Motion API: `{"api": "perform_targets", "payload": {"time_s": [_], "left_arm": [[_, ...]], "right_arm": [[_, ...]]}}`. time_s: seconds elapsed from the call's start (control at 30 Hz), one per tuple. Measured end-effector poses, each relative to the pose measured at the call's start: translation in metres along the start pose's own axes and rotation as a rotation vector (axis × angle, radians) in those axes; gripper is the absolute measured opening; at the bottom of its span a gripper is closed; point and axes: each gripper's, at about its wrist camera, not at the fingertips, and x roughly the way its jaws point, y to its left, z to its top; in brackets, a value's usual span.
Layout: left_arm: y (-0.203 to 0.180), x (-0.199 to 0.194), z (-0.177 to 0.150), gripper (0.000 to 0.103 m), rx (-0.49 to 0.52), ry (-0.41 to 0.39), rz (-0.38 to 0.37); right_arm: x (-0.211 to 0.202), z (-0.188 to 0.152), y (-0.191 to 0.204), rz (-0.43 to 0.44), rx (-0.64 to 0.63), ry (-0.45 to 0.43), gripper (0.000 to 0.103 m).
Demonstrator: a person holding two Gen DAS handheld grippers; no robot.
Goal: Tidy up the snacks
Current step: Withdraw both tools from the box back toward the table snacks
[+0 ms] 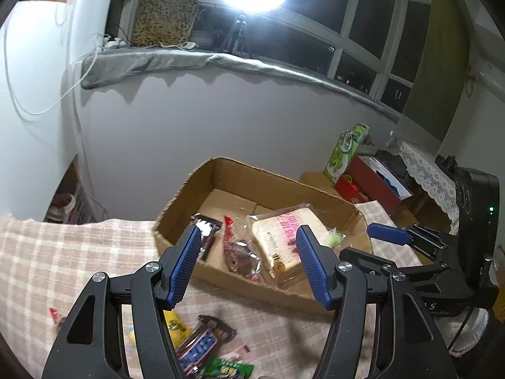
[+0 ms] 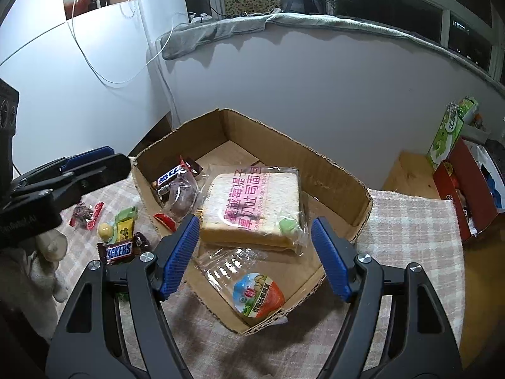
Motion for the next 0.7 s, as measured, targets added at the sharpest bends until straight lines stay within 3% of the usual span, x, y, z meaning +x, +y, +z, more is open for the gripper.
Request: {"api": "perform_targets", "payload": {"time_s": [0.2, 0.37, 0.7], "left_arm": [[0.020, -0.028, -0.009, 0.062, -0.018, -0.019, 0.028], [0.047, -0.054, -0.024, 0.062, -0.015, -0.040, 0.102], [0.135, -0.079, -0.054, 0.062, -0.189, -0.040, 0.206]], "right_arm": [[-0.010, -0.001, 0.017, 0.016, -0.024, -0.007, 0.076], [-0.018, -0.003, 0.040, 0.047, -0.068, -0.008, 0.076], [-0.010, -0.021, 0.096, 0.114, -0.197, 0.036, 0.076]]}}
